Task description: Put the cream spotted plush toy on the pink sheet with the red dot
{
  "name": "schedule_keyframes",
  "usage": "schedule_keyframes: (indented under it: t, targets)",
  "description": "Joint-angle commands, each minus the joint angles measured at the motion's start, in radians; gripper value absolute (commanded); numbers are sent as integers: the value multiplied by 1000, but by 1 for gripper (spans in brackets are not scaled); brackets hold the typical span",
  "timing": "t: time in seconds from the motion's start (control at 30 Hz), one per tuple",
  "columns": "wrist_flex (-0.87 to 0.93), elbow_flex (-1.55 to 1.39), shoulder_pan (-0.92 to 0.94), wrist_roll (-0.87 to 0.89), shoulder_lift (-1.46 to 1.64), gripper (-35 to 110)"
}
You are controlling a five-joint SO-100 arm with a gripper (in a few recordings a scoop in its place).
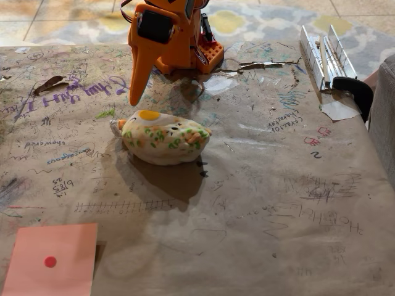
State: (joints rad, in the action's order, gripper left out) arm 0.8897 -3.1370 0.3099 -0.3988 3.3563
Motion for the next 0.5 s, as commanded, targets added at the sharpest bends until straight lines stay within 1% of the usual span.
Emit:
schedule_keyframes:
  t: [0.0,0.2,0.3,0.37,0.43,0.47]
  targets:
    - [-5,29,18,0,17,0]
    - [-5,29,5,-44,17,0]
    - [-15,34,-25,-158,17,1]
    - [25,75,-11,-242,17,12]
    - [140,126,-37,-414,17,24]
    - [166,147,-44,-449,11,27]
